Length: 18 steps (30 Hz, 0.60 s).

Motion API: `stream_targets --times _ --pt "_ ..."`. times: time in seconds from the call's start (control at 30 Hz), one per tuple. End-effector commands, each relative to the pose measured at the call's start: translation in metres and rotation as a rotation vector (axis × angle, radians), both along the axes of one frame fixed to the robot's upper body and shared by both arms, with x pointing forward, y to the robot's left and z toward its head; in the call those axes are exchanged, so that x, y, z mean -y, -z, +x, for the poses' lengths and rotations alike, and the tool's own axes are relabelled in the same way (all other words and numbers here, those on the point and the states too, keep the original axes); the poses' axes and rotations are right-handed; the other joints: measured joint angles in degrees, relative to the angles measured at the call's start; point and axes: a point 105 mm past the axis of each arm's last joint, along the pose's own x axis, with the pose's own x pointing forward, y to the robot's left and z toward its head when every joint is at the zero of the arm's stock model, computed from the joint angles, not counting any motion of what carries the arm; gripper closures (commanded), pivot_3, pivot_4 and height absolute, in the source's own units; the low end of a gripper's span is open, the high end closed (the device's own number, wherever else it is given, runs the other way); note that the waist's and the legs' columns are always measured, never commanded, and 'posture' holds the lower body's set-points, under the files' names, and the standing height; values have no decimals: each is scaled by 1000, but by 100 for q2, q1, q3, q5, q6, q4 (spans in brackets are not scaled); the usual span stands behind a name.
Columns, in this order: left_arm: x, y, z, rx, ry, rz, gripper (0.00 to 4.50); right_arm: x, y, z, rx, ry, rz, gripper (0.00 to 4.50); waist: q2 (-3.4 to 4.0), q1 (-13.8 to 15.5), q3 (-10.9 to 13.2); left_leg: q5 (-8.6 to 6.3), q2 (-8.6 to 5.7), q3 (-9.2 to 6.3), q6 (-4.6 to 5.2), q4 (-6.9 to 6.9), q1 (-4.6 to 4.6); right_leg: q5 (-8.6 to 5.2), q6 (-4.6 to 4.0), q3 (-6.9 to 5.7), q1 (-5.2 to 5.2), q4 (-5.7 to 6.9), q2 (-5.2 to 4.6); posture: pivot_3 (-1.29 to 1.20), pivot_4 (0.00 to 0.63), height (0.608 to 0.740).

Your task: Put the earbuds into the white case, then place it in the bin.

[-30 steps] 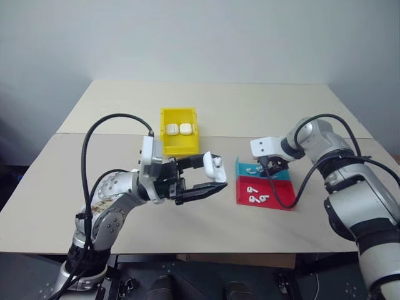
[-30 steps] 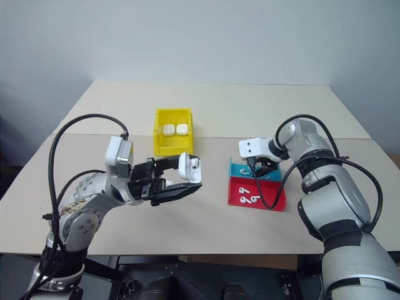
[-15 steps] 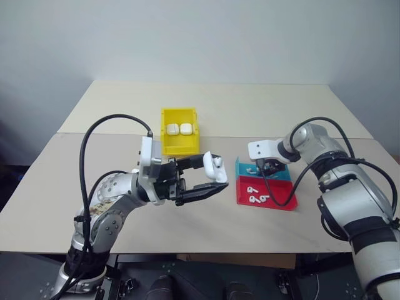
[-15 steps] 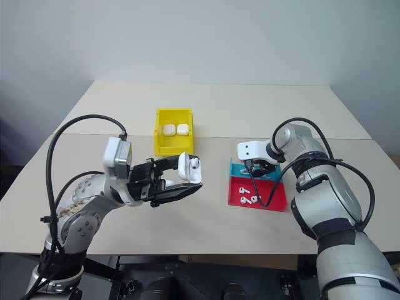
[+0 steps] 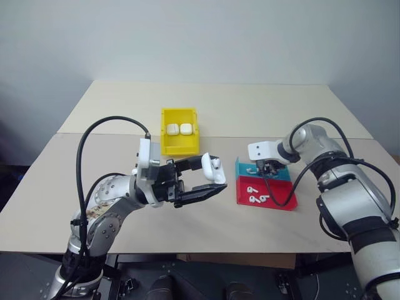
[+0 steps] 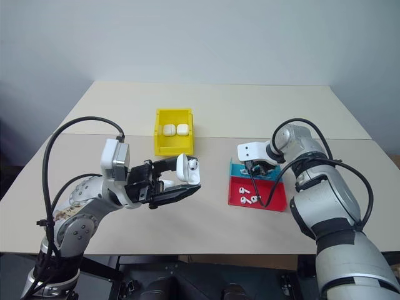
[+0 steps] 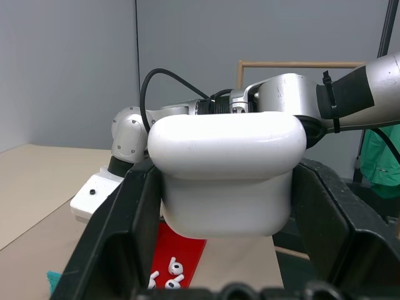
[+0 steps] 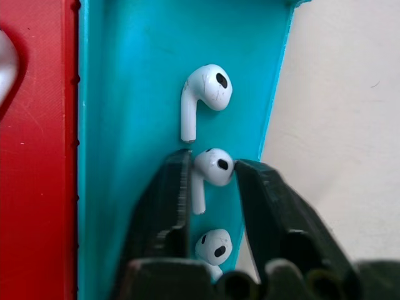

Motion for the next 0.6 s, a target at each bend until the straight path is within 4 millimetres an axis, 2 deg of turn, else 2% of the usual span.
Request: stream_targets --times 0.03,0.27,0.47,0.6 --pt "0 -10 -9 44 23 -14 1713 2 -2 0 3 5 13 4469 0 -1 0 0 0 0 0 0 0 0 0 0 0 0 0 0 150 740" --pt "1 -10 -9 41 34 -16 1713 1 -9 -2 -25 60 134 4469 0 0 0 0 0 0 0 0 0 0 0 0 0 0 0 0 150 740" --pt "2 -11 -7 40 53 -15 1713 7 -35 1 23 75 182 4469 1 4 1 0 0 0 -1 -1 0 0 0 0 0 -1 0 0 150 740" --pt "1 -12 -5 45 62 -6 1713 -3 -55 -2 19 15 222 3589 3 -3 2 0 0 1 -1 -2 0 0 0 0 -1 0 1 0 150 740"
